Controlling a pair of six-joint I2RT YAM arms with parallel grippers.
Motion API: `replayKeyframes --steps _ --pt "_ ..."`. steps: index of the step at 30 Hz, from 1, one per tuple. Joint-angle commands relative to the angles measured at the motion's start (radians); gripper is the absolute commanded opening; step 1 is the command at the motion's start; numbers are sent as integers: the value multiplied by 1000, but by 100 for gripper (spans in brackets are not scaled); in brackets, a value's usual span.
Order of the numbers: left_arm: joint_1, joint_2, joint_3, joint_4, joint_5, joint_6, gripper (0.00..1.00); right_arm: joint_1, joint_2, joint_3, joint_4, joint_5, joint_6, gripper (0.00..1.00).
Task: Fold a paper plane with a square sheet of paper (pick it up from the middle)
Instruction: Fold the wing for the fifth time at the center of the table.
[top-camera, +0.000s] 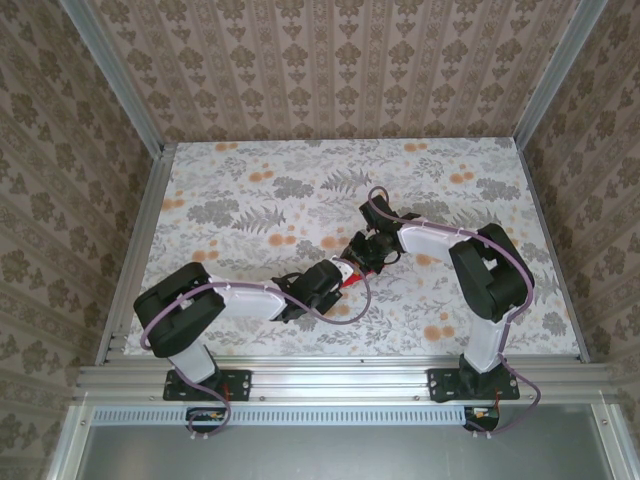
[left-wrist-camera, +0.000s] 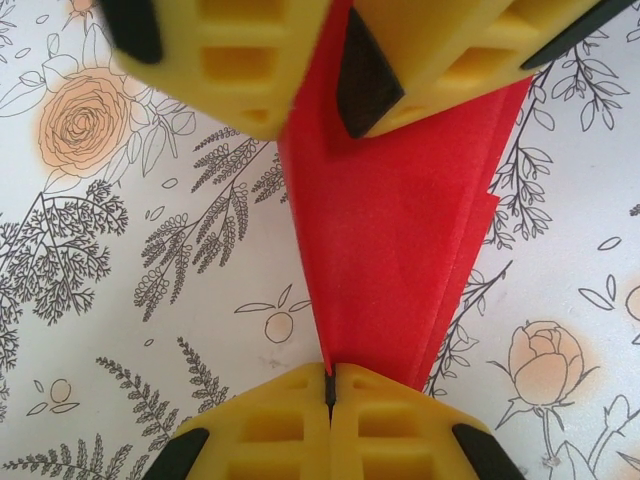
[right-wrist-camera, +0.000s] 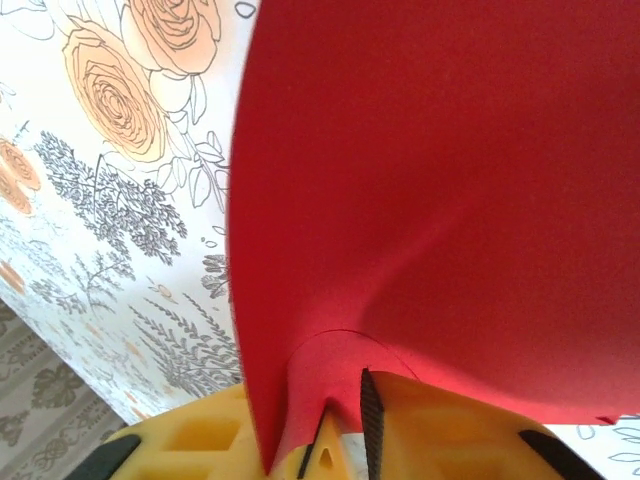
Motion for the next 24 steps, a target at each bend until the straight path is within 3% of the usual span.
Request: replayKeyframes --steps 1,7,9,13,18,24 --pt "-7 9 8 -9 -17 -10 0 0 -33 14 -60 35 13 22" --pt "-3 7 11 -17 -2 -36 0 -1 -46 0 -51 50 11 6" --pt "7 3 20 -45 23 -70 11 -1 -53 -14 -25 53 4 0" --pt "39 -36 13 -82 104 -139 39 -3 -68 -50 51 47 -27 0" --pt "141 -137 -38 -76 332 -235 57 -11 -98 -111 193 14 -53 0" --pt "263 -172 -99 32 595 -365 59 -21 -110 -141 268 -19 -98 0"
